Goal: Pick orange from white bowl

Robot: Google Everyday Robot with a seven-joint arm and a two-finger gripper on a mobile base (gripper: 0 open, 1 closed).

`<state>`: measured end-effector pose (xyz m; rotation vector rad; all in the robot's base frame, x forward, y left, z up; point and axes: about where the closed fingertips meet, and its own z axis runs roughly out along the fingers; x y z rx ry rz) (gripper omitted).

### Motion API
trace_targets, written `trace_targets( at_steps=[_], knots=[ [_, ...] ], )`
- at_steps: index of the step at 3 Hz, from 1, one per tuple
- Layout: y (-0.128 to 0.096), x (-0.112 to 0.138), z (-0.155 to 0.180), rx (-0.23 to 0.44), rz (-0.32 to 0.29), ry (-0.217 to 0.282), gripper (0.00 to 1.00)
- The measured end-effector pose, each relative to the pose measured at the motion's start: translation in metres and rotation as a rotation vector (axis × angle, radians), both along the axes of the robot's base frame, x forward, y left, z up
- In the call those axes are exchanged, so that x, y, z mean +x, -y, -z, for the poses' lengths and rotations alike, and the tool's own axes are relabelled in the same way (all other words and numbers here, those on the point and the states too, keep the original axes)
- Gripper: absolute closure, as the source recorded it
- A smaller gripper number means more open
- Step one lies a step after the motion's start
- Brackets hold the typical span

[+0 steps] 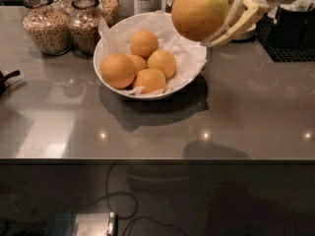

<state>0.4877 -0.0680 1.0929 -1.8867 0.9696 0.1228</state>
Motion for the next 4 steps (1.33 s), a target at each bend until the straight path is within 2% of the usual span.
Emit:
trace_targets(
  at_steps=[1, 2, 3, 4],
  knots=[
    [-0.014, -0.045, 0.012, 0.046, -0.058, -0.039, 1.0],
    [-0.025, -0.07, 0.029, 0.104, -0.155, -0.138, 1.0],
    [-0.031, -0.087, 0.037, 0.128, -0.215, -0.204, 1.0],
    [-0.031, -0.087, 0.037, 0.128, -0.215, -0.204, 1.0]
  ],
)
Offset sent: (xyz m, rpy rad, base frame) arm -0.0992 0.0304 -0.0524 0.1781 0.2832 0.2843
